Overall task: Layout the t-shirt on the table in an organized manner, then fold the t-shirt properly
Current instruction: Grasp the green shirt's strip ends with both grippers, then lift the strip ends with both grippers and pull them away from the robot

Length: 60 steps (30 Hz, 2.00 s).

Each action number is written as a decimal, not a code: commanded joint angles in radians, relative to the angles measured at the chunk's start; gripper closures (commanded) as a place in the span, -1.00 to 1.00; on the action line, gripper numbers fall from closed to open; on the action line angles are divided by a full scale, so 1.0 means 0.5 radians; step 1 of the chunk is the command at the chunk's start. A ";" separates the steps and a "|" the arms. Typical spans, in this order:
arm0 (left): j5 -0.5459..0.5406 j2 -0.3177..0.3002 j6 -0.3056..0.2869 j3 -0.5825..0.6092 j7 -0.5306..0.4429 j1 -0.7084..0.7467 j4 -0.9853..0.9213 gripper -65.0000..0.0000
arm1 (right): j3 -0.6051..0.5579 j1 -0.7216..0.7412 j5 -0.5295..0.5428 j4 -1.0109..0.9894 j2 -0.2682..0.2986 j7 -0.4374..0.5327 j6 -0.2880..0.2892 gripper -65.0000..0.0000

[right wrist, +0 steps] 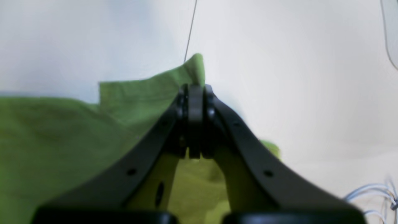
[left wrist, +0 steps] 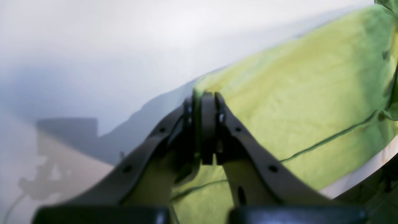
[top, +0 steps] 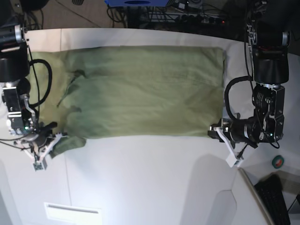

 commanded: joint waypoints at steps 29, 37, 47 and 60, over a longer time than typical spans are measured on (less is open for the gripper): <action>-0.036 -0.051 -0.013 -0.010 0.036 0.018 0.296 1.00 | -0.045 -0.265 -0.003 0.032 0.130 1.140 -0.014 1.00; -0.039 -0.066 -0.016 -0.010 0.070 0.165 0.326 1.00 | -0.032 -0.361 0.000 0.109 0.145 1.131 -0.014 1.00; -0.389 -0.290 -0.197 -0.080 0.073 0.426 0.471 1.00 | 0.149 -0.581 0.003 0.459 0.130 0.760 -0.014 1.00; -0.398 -0.413 -0.206 -0.071 0.076 0.687 0.735 1.00 | 0.219 -0.799 0.006 0.913 0.145 0.162 -0.014 1.00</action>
